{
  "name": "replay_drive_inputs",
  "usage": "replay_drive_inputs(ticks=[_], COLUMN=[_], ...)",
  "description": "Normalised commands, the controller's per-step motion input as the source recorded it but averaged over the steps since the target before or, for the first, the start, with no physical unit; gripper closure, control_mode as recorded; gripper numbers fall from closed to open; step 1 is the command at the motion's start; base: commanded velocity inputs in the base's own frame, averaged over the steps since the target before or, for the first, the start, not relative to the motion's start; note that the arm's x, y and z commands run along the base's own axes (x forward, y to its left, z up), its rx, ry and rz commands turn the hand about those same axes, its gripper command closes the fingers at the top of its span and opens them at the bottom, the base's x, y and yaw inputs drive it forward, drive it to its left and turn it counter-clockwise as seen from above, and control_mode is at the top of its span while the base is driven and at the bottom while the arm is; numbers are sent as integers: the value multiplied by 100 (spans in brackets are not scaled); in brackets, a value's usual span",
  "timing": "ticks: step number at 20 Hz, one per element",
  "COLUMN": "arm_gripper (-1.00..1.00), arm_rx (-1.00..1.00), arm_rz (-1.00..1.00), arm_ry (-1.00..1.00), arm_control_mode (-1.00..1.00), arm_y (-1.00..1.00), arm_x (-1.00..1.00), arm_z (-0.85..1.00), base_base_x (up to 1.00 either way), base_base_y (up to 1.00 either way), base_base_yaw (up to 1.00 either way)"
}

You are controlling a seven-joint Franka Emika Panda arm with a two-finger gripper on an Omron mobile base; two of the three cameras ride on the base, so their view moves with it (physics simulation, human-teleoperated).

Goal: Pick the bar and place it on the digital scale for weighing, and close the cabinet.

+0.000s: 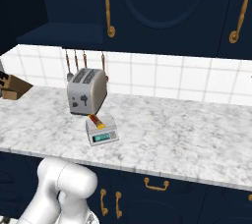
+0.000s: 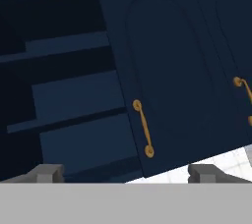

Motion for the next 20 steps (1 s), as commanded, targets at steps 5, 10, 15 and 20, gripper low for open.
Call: replay_drive_inputs(ticks=[5,10,15,20], arm_gripper=[-100,-100,-100,-100], arm_rx=[9,-9,0,0], arm_rz=[-16,-17,-18,-16], arm_ry=[-13,-20,-3,-1], arm_control_mode=[-100,-100,-100,-100], arm_y=[100,100,100,99], arm_x=[-62,-17,0,19], arm_z=[-47,-23,-37,-31], base_base_x=[0,0,0,0], base_base_y=[0,0,0,0], base_base_yaw=[0,0,0,0])
